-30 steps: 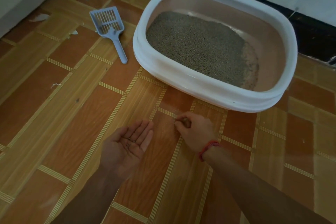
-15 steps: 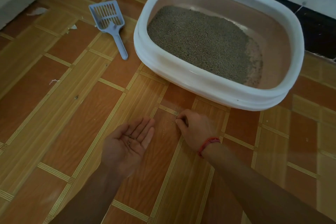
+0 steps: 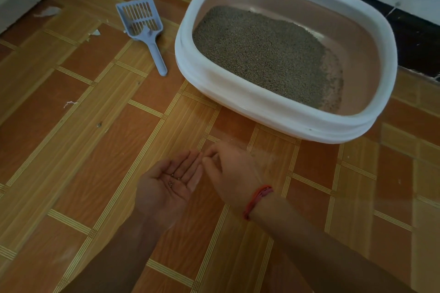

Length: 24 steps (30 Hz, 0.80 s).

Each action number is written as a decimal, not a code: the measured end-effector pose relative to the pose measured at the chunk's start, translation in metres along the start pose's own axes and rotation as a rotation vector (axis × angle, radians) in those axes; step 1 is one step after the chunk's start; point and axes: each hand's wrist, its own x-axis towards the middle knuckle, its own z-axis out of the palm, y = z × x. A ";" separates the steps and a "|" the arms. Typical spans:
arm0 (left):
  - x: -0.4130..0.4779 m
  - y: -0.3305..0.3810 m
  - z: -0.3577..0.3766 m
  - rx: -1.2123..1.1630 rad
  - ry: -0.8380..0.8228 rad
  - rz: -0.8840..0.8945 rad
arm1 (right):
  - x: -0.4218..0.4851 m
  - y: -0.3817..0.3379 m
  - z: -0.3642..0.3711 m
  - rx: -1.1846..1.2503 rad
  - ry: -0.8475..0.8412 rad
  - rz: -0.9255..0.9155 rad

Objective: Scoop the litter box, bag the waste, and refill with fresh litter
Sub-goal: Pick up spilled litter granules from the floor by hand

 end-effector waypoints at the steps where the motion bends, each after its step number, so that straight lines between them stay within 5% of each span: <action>1: -0.001 -0.001 0.001 0.017 -0.005 0.001 | -0.006 0.000 0.018 -0.016 -0.085 -0.040; 15: -0.007 0.000 0.003 0.050 -0.030 -0.034 | -0.012 -0.054 -0.010 0.224 0.139 -0.176; 24: -0.003 0.002 0.002 -0.007 0.045 0.040 | 0.003 0.024 -0.030 0.158 0.169 0.177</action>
